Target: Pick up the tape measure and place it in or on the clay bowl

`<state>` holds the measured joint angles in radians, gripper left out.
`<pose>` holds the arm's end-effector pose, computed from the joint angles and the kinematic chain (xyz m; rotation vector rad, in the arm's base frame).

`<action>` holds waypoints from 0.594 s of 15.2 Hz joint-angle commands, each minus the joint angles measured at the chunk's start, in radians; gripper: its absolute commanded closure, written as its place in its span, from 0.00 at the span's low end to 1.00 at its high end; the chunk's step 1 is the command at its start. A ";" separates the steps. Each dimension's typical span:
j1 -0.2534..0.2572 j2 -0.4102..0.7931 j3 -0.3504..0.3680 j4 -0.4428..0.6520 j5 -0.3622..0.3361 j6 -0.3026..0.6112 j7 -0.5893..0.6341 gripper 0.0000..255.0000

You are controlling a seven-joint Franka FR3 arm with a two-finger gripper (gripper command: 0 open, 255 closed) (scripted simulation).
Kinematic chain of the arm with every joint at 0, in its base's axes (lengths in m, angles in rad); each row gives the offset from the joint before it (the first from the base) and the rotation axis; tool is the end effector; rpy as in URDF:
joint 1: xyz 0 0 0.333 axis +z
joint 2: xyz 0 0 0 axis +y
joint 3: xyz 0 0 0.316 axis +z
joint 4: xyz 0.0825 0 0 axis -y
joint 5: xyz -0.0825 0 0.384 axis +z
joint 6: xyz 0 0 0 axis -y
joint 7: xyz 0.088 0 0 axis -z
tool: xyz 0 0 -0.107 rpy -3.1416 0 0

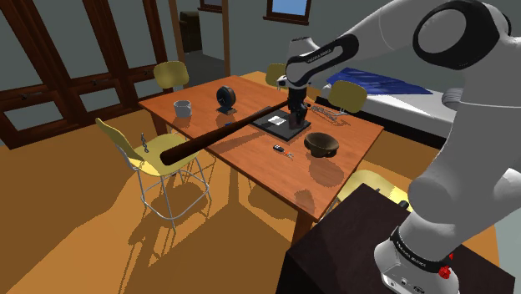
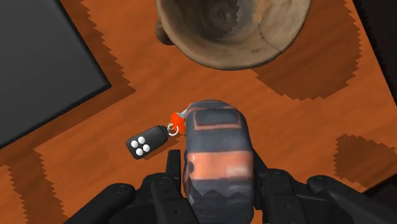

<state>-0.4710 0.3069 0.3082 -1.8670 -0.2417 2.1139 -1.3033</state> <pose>0.6072 -0.1216 0.3558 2.4911 1.8137 -0.1624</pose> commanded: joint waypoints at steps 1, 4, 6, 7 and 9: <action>-0.034 -0.035 -0.011 -0.044 0.012 0.018 -0.047 1.00; -0.082 -0.072 -0.032 -0.093 0.025 0.041 -0.116 1.00; -0.112 -0.093 -0.047 -0.120 0.032 0.055 -0.164 1.00; -0.127 -0.102 -0.055 -0.132 0.036 0.061 -0.187 1.00; -0.157 -0.118 -0.072 -0.151 0.042 0.072 -0.235 1.00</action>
<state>-0.6111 0.1965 0.2451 -2.0155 -0.2035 2.1861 -1.5091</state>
